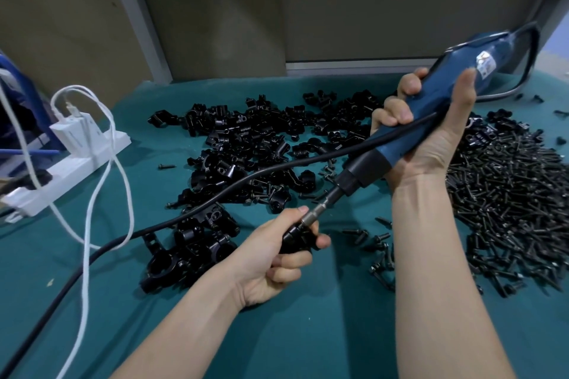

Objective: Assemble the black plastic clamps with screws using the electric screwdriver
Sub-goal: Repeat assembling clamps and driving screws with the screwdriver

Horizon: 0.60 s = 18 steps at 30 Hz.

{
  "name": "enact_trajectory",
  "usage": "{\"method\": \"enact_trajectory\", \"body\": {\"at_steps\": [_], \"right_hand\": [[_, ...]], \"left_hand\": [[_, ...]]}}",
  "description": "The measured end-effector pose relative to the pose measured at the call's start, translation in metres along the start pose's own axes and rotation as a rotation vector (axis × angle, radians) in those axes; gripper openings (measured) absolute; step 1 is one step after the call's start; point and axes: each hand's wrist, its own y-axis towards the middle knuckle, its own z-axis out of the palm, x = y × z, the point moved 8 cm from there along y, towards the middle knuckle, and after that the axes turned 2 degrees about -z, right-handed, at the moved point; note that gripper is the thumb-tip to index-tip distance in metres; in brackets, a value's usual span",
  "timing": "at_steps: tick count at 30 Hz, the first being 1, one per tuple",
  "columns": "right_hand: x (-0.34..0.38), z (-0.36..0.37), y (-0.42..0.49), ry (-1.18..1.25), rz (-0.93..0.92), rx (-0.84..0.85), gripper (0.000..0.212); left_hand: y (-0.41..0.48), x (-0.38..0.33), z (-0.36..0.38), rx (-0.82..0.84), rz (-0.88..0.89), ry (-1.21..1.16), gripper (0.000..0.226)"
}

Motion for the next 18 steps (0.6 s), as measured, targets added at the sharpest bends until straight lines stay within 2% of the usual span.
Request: {"method": "enact_trajectory", "body": {"at_steps": [13,18], "right_hand": [[-0.0010,-0.0031,-0.0015,0.019,0.018,-0.001,0.061],[-0.0025,-0.0039,-0.0017,0.025,0.022,0.006,0.062]], "left_hand": [[0.0001,-0.0011,-0.0006,-0.005,0.027,-0.005,0.044],[0.0009,-0.0007,-0.0015,0.005,0.026,-0.016,0.043]]}}
